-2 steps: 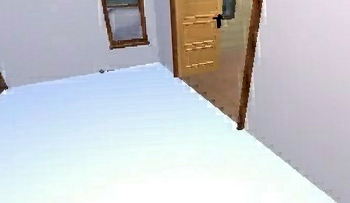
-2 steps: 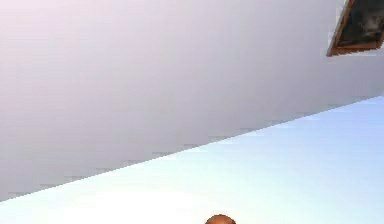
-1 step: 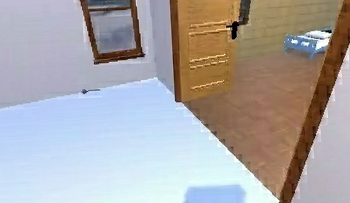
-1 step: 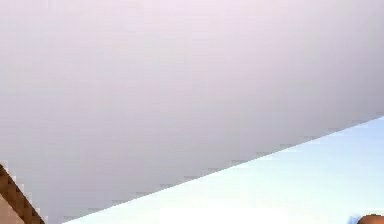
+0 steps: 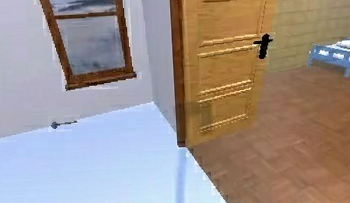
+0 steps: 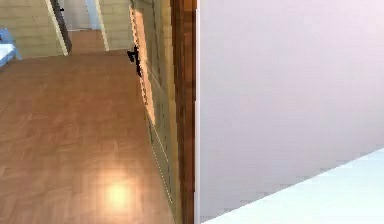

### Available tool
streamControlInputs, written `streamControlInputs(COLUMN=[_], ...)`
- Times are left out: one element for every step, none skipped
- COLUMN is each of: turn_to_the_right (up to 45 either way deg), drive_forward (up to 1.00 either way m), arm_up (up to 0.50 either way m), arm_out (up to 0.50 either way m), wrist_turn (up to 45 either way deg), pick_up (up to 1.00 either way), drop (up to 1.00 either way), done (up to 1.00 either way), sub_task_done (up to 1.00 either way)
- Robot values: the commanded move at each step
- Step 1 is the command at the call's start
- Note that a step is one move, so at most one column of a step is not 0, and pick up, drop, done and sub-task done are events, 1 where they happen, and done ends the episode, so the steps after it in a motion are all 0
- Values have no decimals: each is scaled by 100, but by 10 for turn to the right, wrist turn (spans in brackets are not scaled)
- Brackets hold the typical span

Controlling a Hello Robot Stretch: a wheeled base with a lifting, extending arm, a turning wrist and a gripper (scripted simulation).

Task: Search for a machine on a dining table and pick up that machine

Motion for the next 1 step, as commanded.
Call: streamControlInputs(turn_to_the_right=[450], drive_forward=[0], arm_up=[0], arm_out=[0], wrist_turn=[0], pick_up=[0], drop=[0], done=[0], sub_task_done=[0])
